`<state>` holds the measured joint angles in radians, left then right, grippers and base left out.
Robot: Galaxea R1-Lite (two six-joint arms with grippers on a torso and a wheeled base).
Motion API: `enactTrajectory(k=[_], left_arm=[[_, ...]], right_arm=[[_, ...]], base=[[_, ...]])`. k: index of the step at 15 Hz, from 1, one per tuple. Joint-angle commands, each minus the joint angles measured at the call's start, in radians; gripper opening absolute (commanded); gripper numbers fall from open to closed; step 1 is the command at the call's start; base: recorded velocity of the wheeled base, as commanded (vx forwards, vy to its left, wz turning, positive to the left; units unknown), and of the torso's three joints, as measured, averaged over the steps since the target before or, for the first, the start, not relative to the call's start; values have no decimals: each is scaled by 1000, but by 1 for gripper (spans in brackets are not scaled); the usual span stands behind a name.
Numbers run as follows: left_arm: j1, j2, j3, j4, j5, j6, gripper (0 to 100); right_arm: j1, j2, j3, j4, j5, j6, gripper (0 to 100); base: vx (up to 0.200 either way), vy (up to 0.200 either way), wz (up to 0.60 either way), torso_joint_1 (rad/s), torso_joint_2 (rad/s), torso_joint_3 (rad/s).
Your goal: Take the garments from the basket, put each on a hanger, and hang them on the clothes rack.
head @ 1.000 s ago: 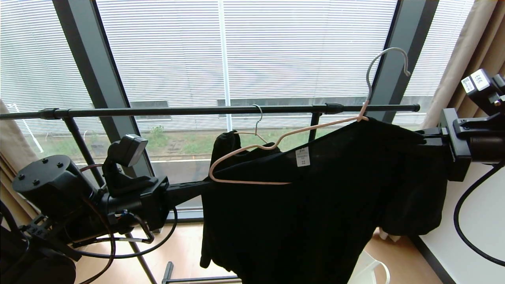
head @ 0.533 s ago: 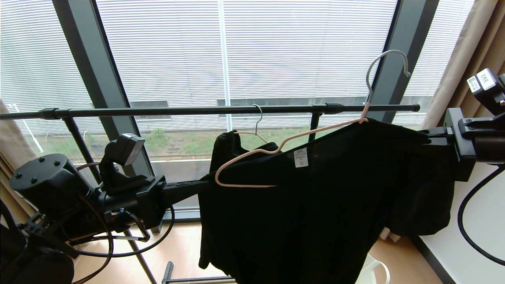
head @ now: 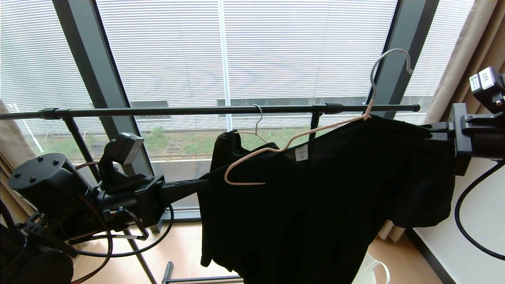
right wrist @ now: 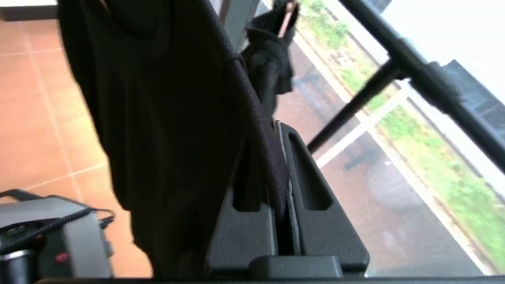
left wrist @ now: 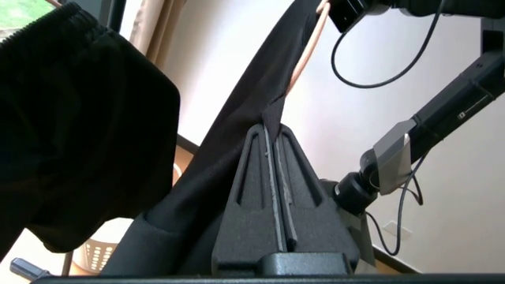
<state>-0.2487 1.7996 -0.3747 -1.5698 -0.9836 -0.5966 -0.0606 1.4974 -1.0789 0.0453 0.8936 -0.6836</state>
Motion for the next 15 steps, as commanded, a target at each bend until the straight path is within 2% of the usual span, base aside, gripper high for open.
enactTrajectory(k=[1, 3, 7, 12, 14, 15], left_arm=[[0, 0, 0, -1, 0, 0, 0], [0, 0, 0, -1, -3, 0, 0], [0, 0, 0, -1, -12, 0, 0], [-1, -2, 0, -1, -13, -2, 0], [-3, 0, -10, -1, -13, -3, 0], [-6, -8, -18, -1, -13, -5, 0]], right_arm=[[-8, 0, 20, -25, -9, 1, 0], [-11, 0, 54, -117, -30, 7, 0], [-11, 1, 100, -217, -74, 9, 0], [1, 1, 128, -217, -76, -39, 0], [48, 1, 136, -213, -104, -37, 0], [91, 7, 142, -213, -160, -34, 0]], base=[[0, 0, 0, 0, 0, 0], [0, 0, 0, 0, 0, 0], [0, 0, 0, 0, 0, 0], [0, 0, 0, 0, 0, 0], [0, 0, 0, 0, 0, 0], [0, 0, 0, 0, 0, 0]])
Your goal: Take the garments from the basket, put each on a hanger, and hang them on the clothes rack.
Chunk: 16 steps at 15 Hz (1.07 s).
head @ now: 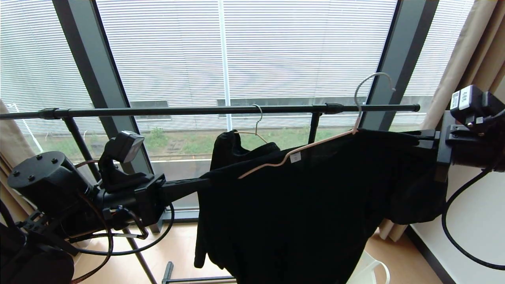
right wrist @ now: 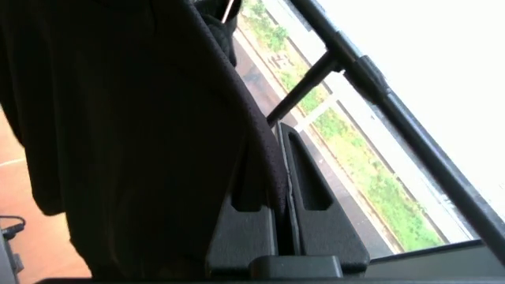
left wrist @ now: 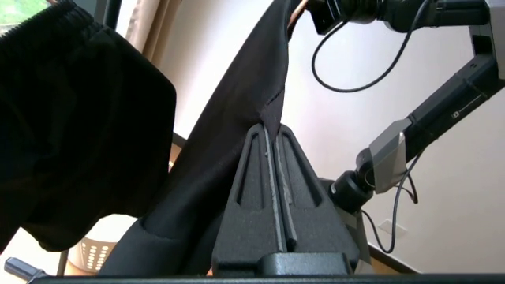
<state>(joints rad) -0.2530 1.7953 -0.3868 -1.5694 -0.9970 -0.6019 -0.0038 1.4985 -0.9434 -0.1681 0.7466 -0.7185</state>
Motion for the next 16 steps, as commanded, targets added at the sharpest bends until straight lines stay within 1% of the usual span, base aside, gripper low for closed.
enactTrajectory(k=[1, 2, 3, 4, 5, 6, 7, 8, 9, 10, 11, 12, 13, 14, 15, 16], left_arm=[[-3, -22, -15, -1, 0, -1, 0], [-3, -39, -23, -1, 0, -1, 0], [-3, -90, -46, 72, 0, 1, 0], [-9, -139, -78, 186, 1, 2, 0], [-14, -205, -135, 370, 1, 13, 0], [-14, -231, -165, 466, 1, 40, 0], [-14, -251, -192, 554, 1, 99, 0], [-14, -272, -208, 621, 1, 128, 0], [-15, -300, -238, 704, 3, 134, 0], [-17, -329, -276, 805, 3, 142, 0], [-17, -355, -307, 891, 3, 163, 0], [-17, -372, -330, 967, 5, 189, 0], [-17, -395, -397, 1152, 12, 258, 0], [-17, -407, -463, 1307, 37, 317, 0], [-19, -413, -554, 1480, 90, 389, 0], [-29, -415, -603, 1583, 136, 430, 0]], right_arm=[[61, 8, 14, -1, -26, 14, 0], [71, 8, 15, -1, -27, 30, 0], [88, 8, 23, -1, -29, 65, 0], [100, 9, 29, -2, -29, 88, 0], [114, 11, 48, -4, -30, 99, 0], [119, 11, 63, -7, -33, 99, 0], [119, 11, 71, -4, -35, 100, 0], [119, 12, 74, -2, -33, 100, 0], [119, 11, 81, 1, -33, 108, 0], [120, 6, 95, -5, -33, 143, 0], [127, 0, 97, -7, -33, 192, 0], [142, -4, 97, -10, -33, 223, 0], [179, -30, 106, -8, -38, 261, 0], [194, -43, 123, -10, -58, 268, 0], [209, -54, 135, -10, -84, 269, 0], [223, -55, 141, -10, -92, 271, 0]], base=[[0, 0, 0, 0, 0, 0], [0, 0, 0, 0, 0, 0], [0, 0, 0, 0, 0, 0], [0, 0, 0, 0, 0, 0], [0, 0, 0, 0, 0, 0], [0, 0, 0, 0, 0, 0], [0, 0, 0, 0, 0, 0], [0, 0, 0, 0, 0, 0], [0, 0, 0, 0, 0, 0], [0, 0, 0, 0, 0, 0], [0, 0, 0, 0, 0, 0], [0, 0, 0, 0, 0, 0], [0, 0, 0, 0, 0, 0], [0, 0, 0, 0, 0, 0], [0, 0, 0, 0, 0, 0], [0, 0, 0, 0, 0, 0]])
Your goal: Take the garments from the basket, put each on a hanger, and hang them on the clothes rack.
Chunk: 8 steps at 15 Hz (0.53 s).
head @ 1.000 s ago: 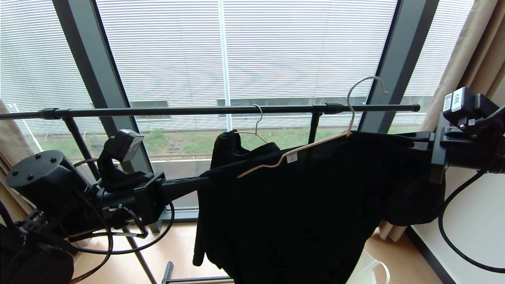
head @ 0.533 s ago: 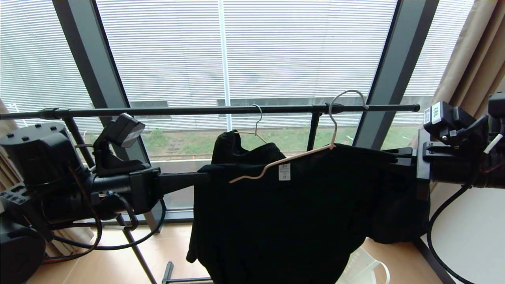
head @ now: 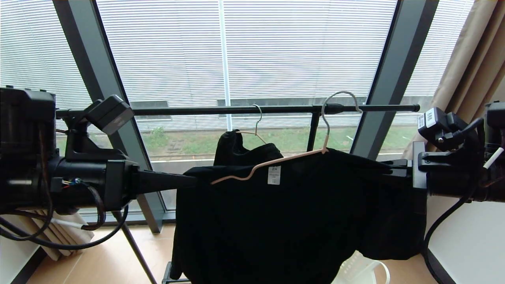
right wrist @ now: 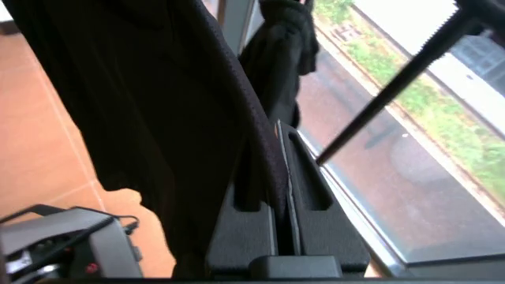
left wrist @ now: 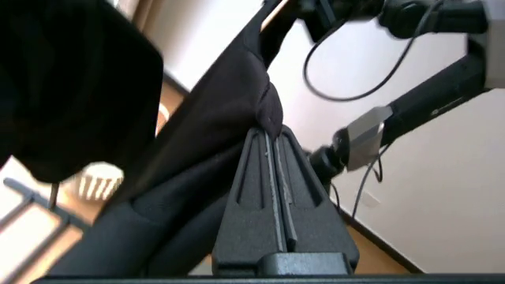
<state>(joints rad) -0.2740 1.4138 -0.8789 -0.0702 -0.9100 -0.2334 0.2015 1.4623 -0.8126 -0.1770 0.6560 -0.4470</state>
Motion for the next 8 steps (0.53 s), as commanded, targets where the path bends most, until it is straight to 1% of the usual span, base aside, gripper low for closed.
enactTrajectory(k=[1, 2, 3, 4, 5, 6, 7, 8], left_arm=[[-53, -32, -201, 262, 192, 143, 0], [-76, -32, -216, 297, 264, 166, 0], [-97, -33, -218, 302, 299, 177, 0], [-123, -38, -222, 311, 307, 192, 0], [-132, -35, -224, 328, 313, 213, 0], [-137, -32, -232, 363, 352, 259, 0], [-159, -27, -235, 371, 427, 279, 0], [-197, -13, -239, 371, 500, 282, 0]], right_arm=[[45, -19, 26, -2, -21, 14, 0], [55, -19, 26, -2, -42, 34, 0], [62, -19, 26, -4, -58, 56, 0], [84, -17, 24, -6, -67, 99, 0], [93, -17, 27, -9, -67, 111, 0], [98, -17, 58, -47, -67, 119, 0], [99, -17, 92, -98, -67, 140, 0], [115, -14, 125, -153, -68, 168, 0]], base=[[0, 0, 0, 0, 0, 0], [0, 0, 0, 0, 0, 0], [0, 0, 0, 0, 0, 0], [0, 0, 0, 0, 0, 0], [0, 0, 0, 0, 0, 0], [0, 0, 0, 0, 0, 0], [0, 0, 0, 0, 0, 0], [0, 0, 0, 0, 0, 0]])
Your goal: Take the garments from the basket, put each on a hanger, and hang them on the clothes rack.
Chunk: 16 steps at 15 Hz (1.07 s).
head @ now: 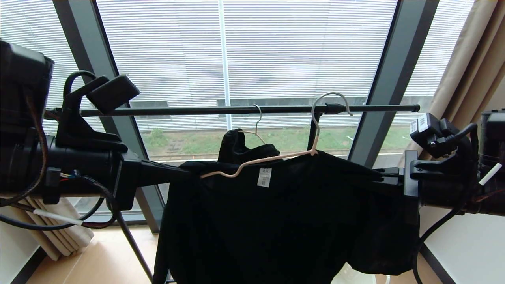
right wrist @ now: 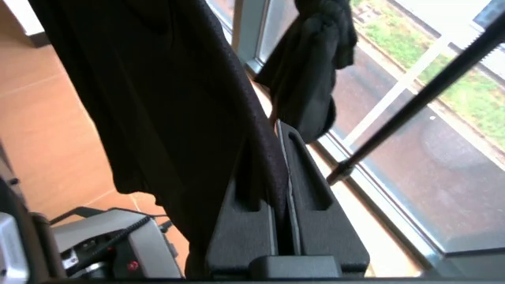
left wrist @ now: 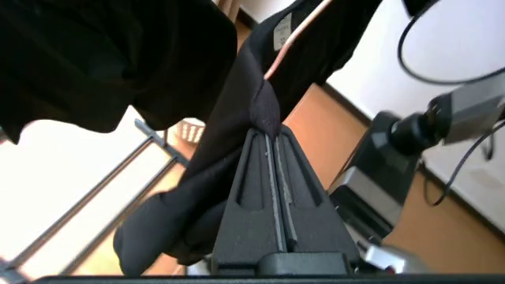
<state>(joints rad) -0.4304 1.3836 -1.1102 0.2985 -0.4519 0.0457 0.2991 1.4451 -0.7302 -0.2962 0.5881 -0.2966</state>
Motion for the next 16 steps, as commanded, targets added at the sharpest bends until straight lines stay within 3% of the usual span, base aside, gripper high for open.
enactTrajectory(k=[1, 3, 8, 16], left_arm=[[-65, 22, -14, 2, 62, 5, 0], [-102, 46, -56, 4, 99, 8, 0], [-103, 57, -63, 4, 105, 29, 0], [47, 23, -92, 103, 125, 161, 0]], right_arm=[[34, 9, 54, -69, -4, 31, 0], [44, 11, 71, -109, -10, 59, 0], [66, 11, 92, -109, -8, 56, 0], [17, -86, 101, -103, -7, 50, 0]], base=[[0, 0, 0, 0, 0, 0], [0, 0, 0, 0, 0, 0], [0, 0, 0, 0, 0, 0], [0, 0, 0, 0, 0, 0]])
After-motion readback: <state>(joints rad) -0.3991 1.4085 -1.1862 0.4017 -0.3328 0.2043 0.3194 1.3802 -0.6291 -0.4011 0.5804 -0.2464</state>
